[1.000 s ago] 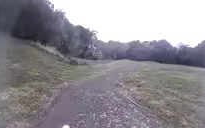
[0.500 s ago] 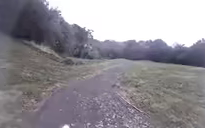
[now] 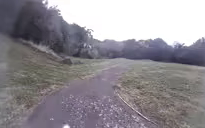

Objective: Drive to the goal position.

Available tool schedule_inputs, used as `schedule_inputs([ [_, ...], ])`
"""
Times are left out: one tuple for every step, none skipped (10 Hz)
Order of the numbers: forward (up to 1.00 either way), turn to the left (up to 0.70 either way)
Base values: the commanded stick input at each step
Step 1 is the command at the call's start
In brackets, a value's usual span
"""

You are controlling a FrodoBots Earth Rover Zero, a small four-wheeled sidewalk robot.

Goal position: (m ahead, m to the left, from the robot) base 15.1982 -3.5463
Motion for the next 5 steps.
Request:
schedule_inputs([
  [0.45,0.26],
  [0.45,0.26],
  [0.45,0.26],
  [0.45,0.26],
  [0.45,0.26],
])
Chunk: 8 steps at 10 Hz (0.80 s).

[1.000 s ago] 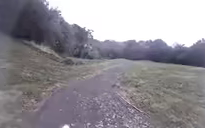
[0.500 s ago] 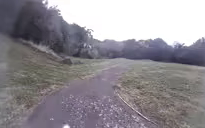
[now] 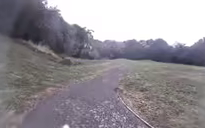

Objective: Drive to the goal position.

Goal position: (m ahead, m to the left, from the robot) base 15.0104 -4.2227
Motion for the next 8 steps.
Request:
schedule_inputs([
  [0.45,0.25],
  [0.45,0.24],
  [0.45,0.16],
  [0.45,0.1],
  [0.45,0.0],
  [0.45,0.0],
  [0.45,0.0],
  [0.45,0.0],
])
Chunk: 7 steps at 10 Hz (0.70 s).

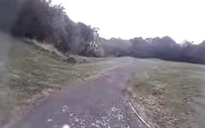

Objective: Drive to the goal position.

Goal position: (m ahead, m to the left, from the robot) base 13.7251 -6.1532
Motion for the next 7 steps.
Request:
schedule_inputs([
  [0.45,0.0],
  [0.45,0.0],
  [0.45,0.0],
  [0.45,-0.12],
  [0.45,-0.2],
  [0.45,-0.27],
  [0.45,-0.27],
])
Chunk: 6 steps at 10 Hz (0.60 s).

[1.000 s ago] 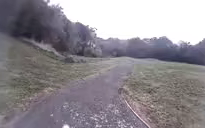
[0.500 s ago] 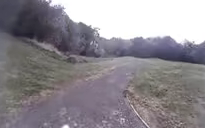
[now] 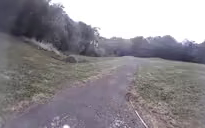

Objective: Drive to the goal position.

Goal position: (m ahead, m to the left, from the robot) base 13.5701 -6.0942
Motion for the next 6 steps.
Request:
schedule_inputs([
  [0.45,-0.27],
  [0.45,-0.27],
  [0.45,-0.27],
  [0.45,-0.27],
  [0.45,-0.27],
  [0.45,-0.27],
])
